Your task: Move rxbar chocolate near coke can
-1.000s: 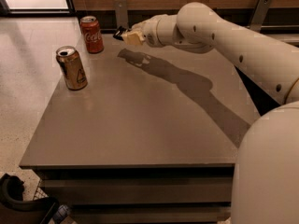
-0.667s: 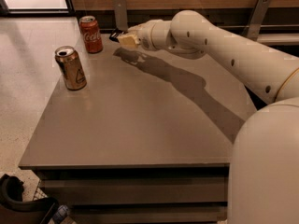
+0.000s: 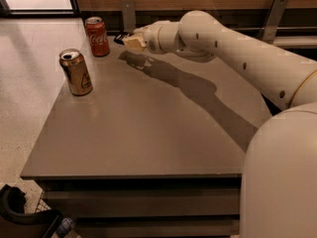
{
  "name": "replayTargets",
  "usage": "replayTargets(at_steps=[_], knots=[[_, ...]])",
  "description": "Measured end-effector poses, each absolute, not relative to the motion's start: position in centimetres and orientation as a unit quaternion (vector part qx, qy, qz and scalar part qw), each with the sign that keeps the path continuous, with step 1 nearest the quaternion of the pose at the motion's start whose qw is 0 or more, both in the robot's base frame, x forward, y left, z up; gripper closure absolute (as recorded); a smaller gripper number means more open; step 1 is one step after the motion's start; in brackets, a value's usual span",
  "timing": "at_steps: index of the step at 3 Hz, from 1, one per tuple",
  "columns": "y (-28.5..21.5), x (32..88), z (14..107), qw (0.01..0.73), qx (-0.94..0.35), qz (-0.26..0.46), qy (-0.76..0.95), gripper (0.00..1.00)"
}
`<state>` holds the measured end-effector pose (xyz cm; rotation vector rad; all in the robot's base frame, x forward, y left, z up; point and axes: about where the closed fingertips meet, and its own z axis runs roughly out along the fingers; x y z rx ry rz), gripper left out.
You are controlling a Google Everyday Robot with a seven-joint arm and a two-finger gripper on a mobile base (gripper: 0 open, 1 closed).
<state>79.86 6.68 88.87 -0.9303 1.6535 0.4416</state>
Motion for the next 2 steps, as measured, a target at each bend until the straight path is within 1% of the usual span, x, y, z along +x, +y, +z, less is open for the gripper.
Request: replayTargets(at_steps=[1, 2], knots=[[6.89, 79.83, 88.79, 0.561, -0.396, 0.189, 0.702, 0.20], [7.23, 79.78, 88.68, 0.560, -0.397, 0.190, 0.701, 0.00]])
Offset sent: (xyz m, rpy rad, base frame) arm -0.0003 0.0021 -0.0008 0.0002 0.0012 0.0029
